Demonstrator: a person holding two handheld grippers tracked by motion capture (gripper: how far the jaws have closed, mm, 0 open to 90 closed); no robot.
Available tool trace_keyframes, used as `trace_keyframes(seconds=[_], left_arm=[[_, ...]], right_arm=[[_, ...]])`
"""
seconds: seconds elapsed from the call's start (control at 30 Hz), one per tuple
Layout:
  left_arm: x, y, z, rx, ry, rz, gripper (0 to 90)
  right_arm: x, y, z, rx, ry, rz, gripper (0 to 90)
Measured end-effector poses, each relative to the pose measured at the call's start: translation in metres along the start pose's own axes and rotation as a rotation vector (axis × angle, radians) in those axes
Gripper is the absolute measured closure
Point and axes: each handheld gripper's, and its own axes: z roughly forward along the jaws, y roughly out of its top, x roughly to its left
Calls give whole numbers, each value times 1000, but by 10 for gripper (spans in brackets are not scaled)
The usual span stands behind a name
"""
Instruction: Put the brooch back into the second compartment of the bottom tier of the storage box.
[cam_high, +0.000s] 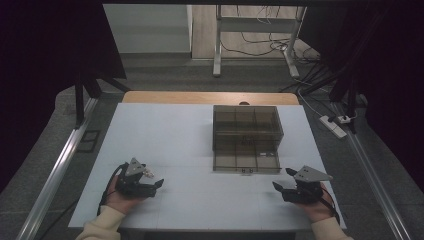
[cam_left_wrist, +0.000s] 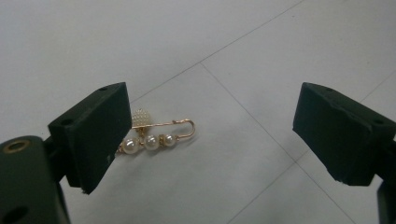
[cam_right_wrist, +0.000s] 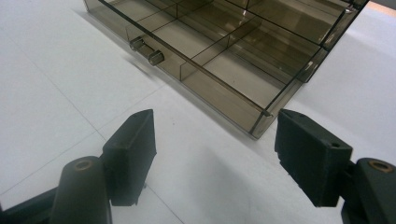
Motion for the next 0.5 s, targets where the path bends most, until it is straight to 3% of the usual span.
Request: trace_keyframes(seconds=[0.23,0.5], left_arm=[[5,7,-5,-3,-17,-16,107],[7,20,-5,31,-38,7,108]], right_arm=[[3,3,1,4,13,2,279],[2,2,1,0,19,6,278]])
